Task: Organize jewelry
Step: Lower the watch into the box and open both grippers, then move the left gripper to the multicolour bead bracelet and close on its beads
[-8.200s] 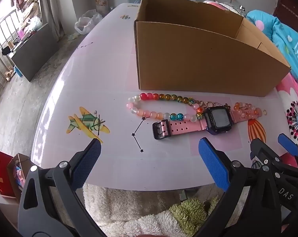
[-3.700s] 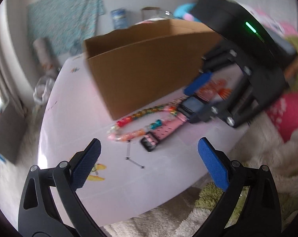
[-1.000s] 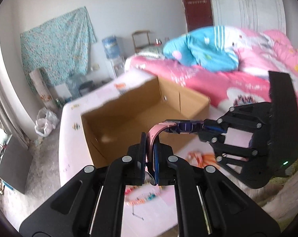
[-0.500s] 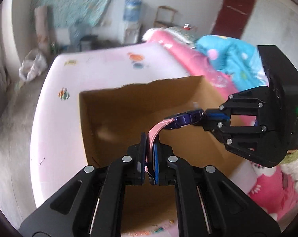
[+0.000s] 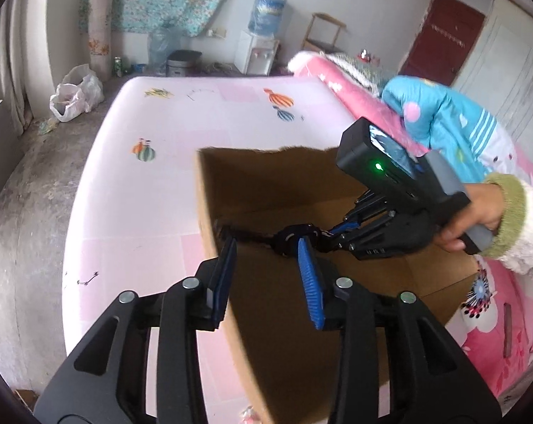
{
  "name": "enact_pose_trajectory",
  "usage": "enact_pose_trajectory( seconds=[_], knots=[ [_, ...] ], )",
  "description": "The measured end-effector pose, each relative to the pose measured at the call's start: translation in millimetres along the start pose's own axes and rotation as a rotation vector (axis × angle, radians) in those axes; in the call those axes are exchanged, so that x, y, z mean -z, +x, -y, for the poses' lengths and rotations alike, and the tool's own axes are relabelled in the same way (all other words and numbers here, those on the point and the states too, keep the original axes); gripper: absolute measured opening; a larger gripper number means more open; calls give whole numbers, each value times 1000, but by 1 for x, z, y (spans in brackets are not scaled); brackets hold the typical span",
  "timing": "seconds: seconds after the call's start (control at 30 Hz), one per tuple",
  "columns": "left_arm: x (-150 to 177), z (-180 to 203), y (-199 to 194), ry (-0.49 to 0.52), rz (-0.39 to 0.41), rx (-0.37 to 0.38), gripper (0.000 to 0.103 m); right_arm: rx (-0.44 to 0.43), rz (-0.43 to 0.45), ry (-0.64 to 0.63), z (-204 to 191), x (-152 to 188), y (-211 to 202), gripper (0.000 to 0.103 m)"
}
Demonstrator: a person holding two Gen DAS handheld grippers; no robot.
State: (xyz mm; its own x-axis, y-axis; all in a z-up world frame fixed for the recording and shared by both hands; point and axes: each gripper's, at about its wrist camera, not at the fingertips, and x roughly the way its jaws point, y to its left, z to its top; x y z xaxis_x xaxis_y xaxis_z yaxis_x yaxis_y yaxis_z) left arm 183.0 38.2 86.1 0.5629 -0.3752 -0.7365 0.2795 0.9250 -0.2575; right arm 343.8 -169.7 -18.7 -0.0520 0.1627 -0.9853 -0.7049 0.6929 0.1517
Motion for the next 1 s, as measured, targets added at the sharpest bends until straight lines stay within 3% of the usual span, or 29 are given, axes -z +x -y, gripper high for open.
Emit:
enact_pose_trajectory(
  seconds=[0.1, 0.23, 0.43, 0.6, 0.73, 0.83, 1.0],
  knots=[
    [4, -6, -16, -25, 44, 2, 40, 64, 23, -7, 2, -5, -4, 6],
    [17, -14, -36, -45, 97, -32, 48, 228, 53, -23, 2, -6, -5, 27],
    [44, -24, -53, -83, 101, -56, 55, 246, 113, 59, -2, 6, -16, 31],
    [66, -31, -61, -89, 94, -120, 64, 226, 221, 129, -15, 19, -41, 31],
    [84, -30, -68, -92, 86, -179, 71, 157, 368, 187, -40, 44, -75, 31],
    [98, -31, -68, -98, 58, -200, 72, 88, 540, 245, -67, 85, -109, 44],
    [121, -27, -57, -96, -11, -210, 73, 48, 737, 304, -94, 164, -130, 51]
  ],
)
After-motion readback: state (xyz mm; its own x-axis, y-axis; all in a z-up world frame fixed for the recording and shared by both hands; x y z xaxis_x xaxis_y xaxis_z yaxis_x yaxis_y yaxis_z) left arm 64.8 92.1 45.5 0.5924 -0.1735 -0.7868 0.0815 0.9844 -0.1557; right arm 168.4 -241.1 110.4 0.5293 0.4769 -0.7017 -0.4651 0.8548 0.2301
